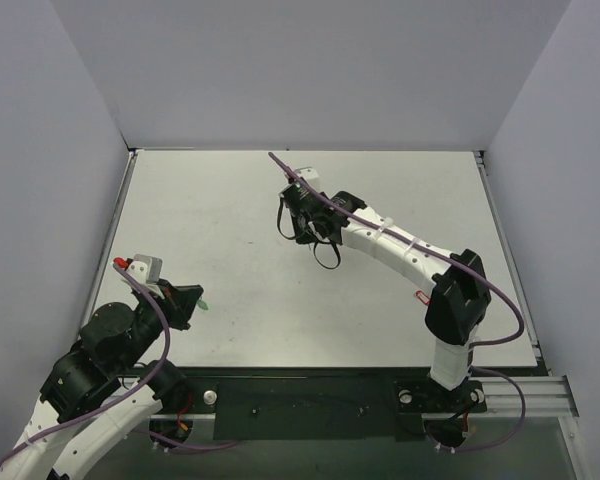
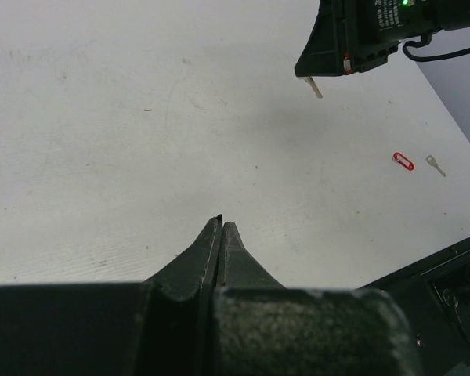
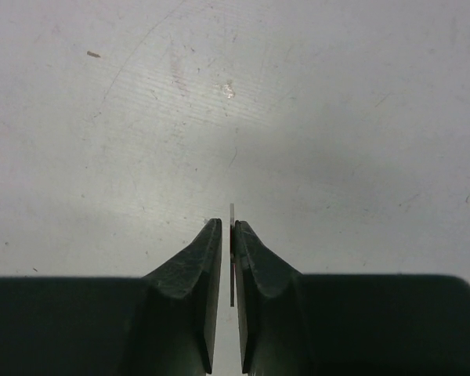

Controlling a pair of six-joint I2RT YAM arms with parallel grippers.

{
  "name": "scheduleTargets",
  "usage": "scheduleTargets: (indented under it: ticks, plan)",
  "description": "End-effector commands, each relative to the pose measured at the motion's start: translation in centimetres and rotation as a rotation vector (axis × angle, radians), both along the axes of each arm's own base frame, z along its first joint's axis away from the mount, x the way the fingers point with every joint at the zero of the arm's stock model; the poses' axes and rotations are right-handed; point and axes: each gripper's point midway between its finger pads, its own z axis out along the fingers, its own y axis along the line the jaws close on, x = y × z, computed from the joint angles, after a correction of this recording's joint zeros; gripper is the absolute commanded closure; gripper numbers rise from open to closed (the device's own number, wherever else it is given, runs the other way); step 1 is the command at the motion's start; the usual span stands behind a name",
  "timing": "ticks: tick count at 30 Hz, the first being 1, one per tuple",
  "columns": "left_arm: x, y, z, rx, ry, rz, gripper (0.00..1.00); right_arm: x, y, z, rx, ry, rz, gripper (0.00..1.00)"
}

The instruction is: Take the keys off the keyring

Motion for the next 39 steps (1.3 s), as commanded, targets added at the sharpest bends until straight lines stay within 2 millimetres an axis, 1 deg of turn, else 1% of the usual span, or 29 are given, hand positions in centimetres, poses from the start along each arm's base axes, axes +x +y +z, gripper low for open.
scheduleTargets:
  ticks: [1,2,3,6,10,13,17,18,19,20,21,24,25,26,28,29,30,31,32,33,34,35,36,37,38,39]
  plan:
    - [0.4,-0.3,1.2,-0.024,-0.045,-0.004,1.00,1.1,0.9,-0.7,0.072,0.026,-0.035,0.89]
    - [0.4,-0.3,1.2,-0.023,-0.043,-0.004,1.00,1.2,0.9,-0.8,0.076,0.033,-0.036,0.87]
    - [0.4,-0.4,1.1,-0.020,-0.040,-0.004,1.00,1.2,0.8,-0.9,0.078,0.035,-0.041,0.81]
    - [0.5,-0.4,0.9,-0.017,-0.037,-0.003,1.00,1.2,0.8,-0.7,0.093,0.028,-0.041,0.70]
    - [0.6,-0.7,0.7,-0.009,-0.027,-0.014,1.00,0.9,0.7,-0.8,0.095,0.030,-0.041,0.66]
    - [0.6,-0.8,0.7,-0.007,-0.022,-0.015,1.00,0.9,0.4,-0.7,0.096,0.027,-0.047,0.65]
    - [0.9,-1.2,0.5,0.001,-0.005,-0.020,1.00,0.9,0.0,-0.3,0.103,0.010,-0.067,0.60]
    - [1.2,-1.6,-0.2,0.027,0.024,-0.027,1.00,0.9,-0.1,-0.2,0.107,0.005,-0.073,0.57]
    - [1.4,-1.7,-0.4,0.035,0.037,-0.023,1.00,0.8,-0.3,0.0,0.105,-0.005,-0.080,0.56]
    - [2.0,-2.1,-1.0,0.056,0.072,-0.012,1.00,0.9,-0.5,-0.1,0.103,-0.010,-0.090,0.53]
    - [2.4,-2.4,-1.4,0.064,0.090,-0.005,1.00,0.9,-0.8,0.2,0.104,-0.022,-0.100,0.52]
    - [4.2,-3.9,-2.9,0.079,0.144,0.009,1.00,1.0,-1.5,0.1,0.091,-0.035,-0.126,0.41]
    - [4.7,-4.1,-2.9,0.077,0.150,0.019,1.00,1.0,-1.6,0.1,0.090,-0.038,-0.131,0.39]
    - [5.4,-4.6,-3.5,0.089,0.172,0.028,1.00,1.0,-1.8,0.2,0.088,-0.043,-0.138,0.34]
    - [6.7,-5.4,-3.7,0.093,0.181,0.040,1.00,1.2,-2.1,0.1,0.082,-0.046,-0.153,0.24]
    - [7.2,-5.4,-3.6,0.091,0.181,0.050,1.00,1.3,-2.3,0.1,0.079,-0.049,-0.161,0.21]
    - [8.2,-5.6,-3.8,0.092,0.186,0.069,1.00,1.4,-2.6,0.2,0.078,-0.053,-0.175,0.14]
    - [8.8,-6.0,-4.5,0.099,0.209,0.065,1.00,1.5,-2.7,0.1,0.078,-0.051,-0.183,0.14]
    - [9.8,-5.9,-4.1,0.069,0.199,0.081,1.00,1.5,-2.8,0.0,0.079,-0.051,-0.191,0.13]
    - [10.4,-6.4,-4.9,0.060,0.227,0.067,1.00,1.5,-3.0,0.0,0.080,-0.050,-0.197,0.13]
    - [11.5,-6.1,-4.6,0.021,0.221,0.087,1.00,1.6,-3.2,0.0,0.085,-0.051,-0.207,0.13]
    - [11.9,-6.5,-5.1,0.005,0.237,0.073,1.00,1.7,-3.3,0.0,0.083,-0.051,-0.211,0.13]
    - [13.0,-6.3,-4.7,-0.028,0.221,0.090,1.00,1.7,-3.4,0.0,0.085,-0.052,-0.216,0.13]
    - [13.5,-6.4,-5.2,-0.028,0.231,0.090,1.00,1.7,-3.5,0.0,0.084,-0.053,-0.218,0.12]
    - [14.2,-6.4,-4.7,-0.040,0.213,0.100,1.00,1.7,-3.4,-0.1,0.086,-0.049,-0.217,0.12]
    - [14.7,-6.5,-5.0,-0.033,0.223,0.104,1.00,1.7,-3.4,-0.1,0.087,-0.049,-0.215,0.12]
